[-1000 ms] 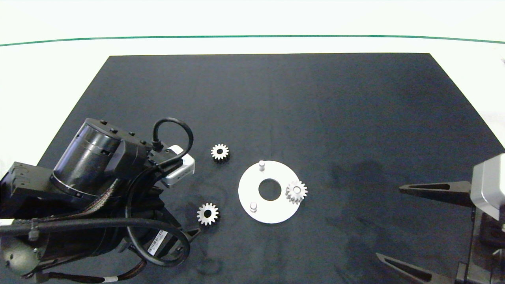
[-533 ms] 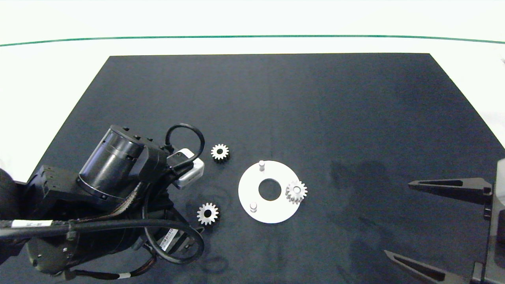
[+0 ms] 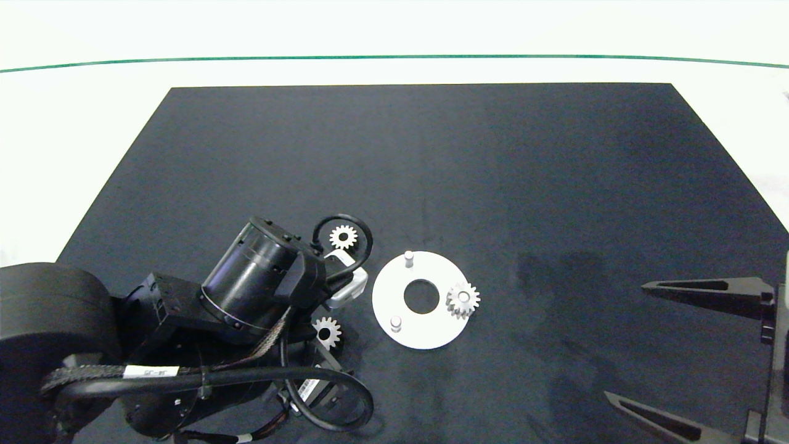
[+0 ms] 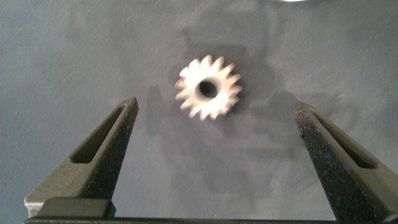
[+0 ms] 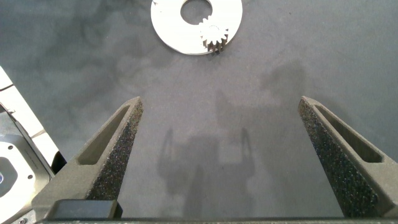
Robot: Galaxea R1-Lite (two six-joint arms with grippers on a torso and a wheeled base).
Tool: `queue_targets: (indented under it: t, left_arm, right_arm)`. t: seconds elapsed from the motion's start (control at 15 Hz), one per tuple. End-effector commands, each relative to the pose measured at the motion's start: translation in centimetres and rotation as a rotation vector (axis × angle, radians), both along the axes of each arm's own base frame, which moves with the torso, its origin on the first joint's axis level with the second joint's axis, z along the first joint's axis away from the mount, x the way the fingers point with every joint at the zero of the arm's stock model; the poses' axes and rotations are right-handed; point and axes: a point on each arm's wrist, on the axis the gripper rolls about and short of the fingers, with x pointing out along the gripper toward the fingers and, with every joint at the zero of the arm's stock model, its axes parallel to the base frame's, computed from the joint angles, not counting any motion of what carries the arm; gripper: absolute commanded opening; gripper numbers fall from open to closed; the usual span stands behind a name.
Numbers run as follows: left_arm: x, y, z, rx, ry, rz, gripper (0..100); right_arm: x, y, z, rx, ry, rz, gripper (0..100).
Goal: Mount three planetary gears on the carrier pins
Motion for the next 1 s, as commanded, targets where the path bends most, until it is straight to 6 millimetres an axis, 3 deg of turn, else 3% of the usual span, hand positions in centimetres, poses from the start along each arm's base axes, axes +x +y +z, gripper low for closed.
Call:
queue_targets:
  t: [0.07,0.47,1.0]
  left_arm:
    - [1.2,-1.1,-0.9,0.027,0.015,-0.001,100]
    - [2.3,-0.7,-1.3,0.031,0.01,0.029,99]
    - [1.4,0.3,-2.2,0.04,0.039,0.043,83]
  right_arm:
    - [0.0,0.0,0.0,-0.002,-0.001,0.002,100]
    - [0.0,0.1,-0.1,-0.006,0.004,0.002,100]
    - [0.1,0.1,-0.2,-0.01,0.008,0.004,100]
